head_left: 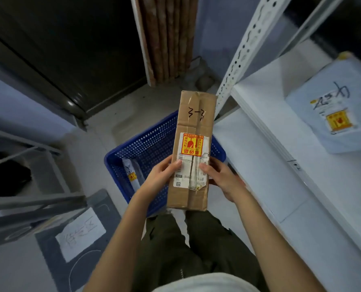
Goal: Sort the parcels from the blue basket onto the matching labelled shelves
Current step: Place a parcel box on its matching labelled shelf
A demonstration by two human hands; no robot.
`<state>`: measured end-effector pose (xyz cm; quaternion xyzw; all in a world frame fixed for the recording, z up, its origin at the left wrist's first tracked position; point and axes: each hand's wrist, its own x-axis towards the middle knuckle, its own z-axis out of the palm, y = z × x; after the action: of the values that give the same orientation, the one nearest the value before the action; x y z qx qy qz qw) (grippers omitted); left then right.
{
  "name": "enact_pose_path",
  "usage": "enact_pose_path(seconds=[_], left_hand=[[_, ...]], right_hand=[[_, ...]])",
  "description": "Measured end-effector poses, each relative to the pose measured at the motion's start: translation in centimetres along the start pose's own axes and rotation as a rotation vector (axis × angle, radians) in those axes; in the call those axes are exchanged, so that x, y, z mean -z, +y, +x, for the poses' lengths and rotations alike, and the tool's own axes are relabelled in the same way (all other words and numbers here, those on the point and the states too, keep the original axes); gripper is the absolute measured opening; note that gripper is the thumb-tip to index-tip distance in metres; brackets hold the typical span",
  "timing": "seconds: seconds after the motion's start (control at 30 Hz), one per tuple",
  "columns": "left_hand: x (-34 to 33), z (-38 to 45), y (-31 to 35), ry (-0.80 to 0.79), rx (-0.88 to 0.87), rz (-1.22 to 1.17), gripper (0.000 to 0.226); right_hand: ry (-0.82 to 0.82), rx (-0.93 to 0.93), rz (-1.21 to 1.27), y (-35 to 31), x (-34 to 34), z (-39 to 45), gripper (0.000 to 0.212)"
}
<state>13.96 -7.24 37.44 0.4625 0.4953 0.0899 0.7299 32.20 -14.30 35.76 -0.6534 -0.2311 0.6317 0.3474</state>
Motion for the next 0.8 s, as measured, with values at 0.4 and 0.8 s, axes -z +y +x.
enact_pose_path(seconds=[0.4,0.8], left_hand=[[-2.5,0.0,2.8,-0.414,0.000,0.260,0.055],[-17.3,-4.6,-1.1,-0.859,0.011,0.669,0.046]], right_hand=[[0.509,0.064,0.316,3.5,-2.6,-8.2,0.040],[1.002,0.078,0.752,13.8,-2.4,-22.6,0.054]])
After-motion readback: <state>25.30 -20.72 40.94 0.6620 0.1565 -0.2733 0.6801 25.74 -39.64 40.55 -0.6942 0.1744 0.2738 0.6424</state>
